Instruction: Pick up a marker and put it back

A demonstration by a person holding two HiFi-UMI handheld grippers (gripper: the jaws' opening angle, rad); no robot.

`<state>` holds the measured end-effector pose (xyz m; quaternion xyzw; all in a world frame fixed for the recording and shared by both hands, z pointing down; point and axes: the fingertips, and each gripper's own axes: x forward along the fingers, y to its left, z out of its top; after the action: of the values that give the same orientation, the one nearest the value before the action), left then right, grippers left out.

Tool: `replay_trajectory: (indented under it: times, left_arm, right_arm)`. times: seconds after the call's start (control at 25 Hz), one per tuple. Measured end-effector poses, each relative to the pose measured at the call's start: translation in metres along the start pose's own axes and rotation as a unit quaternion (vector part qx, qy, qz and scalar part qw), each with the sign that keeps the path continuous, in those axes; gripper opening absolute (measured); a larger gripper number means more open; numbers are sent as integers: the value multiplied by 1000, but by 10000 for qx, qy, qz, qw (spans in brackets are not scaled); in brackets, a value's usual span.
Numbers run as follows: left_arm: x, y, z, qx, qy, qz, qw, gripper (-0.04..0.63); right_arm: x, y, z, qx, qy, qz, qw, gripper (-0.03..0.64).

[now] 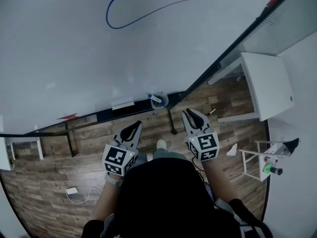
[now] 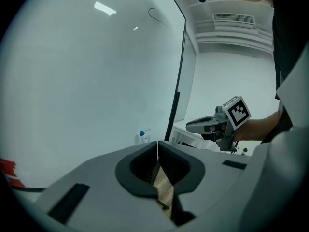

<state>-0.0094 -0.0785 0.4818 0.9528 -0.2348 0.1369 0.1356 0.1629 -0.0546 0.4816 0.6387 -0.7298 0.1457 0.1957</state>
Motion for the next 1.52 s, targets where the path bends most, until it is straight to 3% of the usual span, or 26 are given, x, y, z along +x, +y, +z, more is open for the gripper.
replay_trajectory:
  times: [0.28, 0.64, 1.52]
  left_arm:
    - [25, -20, 10, 181, 39, -547, 9983, 23]
    - [40, -36, 17, 207, 39, -921, 9955, 23]
    - [41, -32, 24, 333, 13, -885, 9955, 23]
  right_arm:
    - [-39, -18, -6, 325, -187, -481, 9981, 74]
    - [-65, -17, -13, 521, -309, -640, 9961, 61]
    - [-56, 3, -3, 357, -438, -260, 9981, 46]
